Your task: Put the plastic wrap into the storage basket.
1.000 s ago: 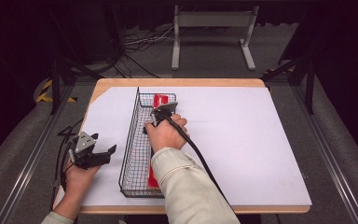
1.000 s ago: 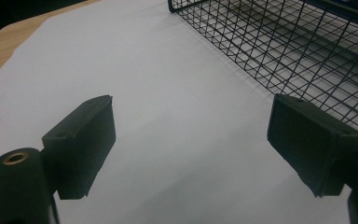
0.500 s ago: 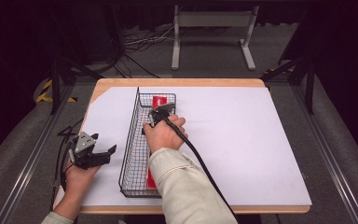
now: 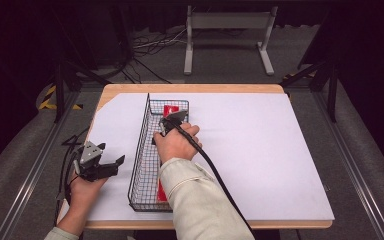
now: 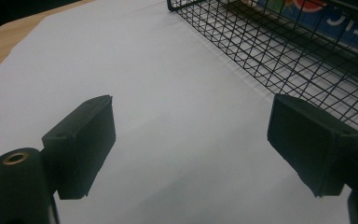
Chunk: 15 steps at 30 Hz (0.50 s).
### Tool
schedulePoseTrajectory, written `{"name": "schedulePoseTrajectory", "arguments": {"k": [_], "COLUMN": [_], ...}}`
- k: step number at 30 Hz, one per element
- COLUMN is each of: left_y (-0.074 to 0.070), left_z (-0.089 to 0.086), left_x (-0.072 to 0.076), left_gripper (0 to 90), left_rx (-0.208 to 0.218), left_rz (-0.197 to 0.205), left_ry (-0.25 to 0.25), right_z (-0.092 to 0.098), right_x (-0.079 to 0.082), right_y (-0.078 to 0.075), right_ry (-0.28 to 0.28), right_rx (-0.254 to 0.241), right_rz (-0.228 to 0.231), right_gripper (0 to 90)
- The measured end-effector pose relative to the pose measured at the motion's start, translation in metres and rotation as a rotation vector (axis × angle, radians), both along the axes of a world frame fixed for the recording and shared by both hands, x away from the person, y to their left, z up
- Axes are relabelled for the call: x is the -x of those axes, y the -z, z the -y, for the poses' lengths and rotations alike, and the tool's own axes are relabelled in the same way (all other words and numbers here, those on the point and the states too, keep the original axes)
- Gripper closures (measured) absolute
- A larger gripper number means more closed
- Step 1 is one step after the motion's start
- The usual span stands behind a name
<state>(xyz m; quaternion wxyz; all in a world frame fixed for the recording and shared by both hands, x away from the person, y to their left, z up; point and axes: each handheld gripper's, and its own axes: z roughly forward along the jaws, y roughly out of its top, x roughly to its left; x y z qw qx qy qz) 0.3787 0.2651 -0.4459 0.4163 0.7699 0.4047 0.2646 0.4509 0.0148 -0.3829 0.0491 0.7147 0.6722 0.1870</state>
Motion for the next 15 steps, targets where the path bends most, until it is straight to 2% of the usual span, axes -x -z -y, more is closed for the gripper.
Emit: {"name": "schedulePoseTrajectory", "arguments": {"k": [4, 15], "left_y": [0.0001, 0.0001], "left_z": [-0.0001, -0.0001], "left_x": [0.0002, 0.0002], "left_gripper": [15.8, 15.8], "left_rx": [0.001, 0.000], "left_rz": [-0.001, -0.002], "left_ry": [0.000, -0.001], "right_z": [-0.0006, -0.0007], "right_x": [-0.0002, -0.0006], "right_y": [0.0009, -0.0007], "right_ry": [-0.003, 0.001], "right_rx": [0.016, 0.014], "right_rz": [-0.003, 0.004], "right_gripper": [37.7, 37.4]}}
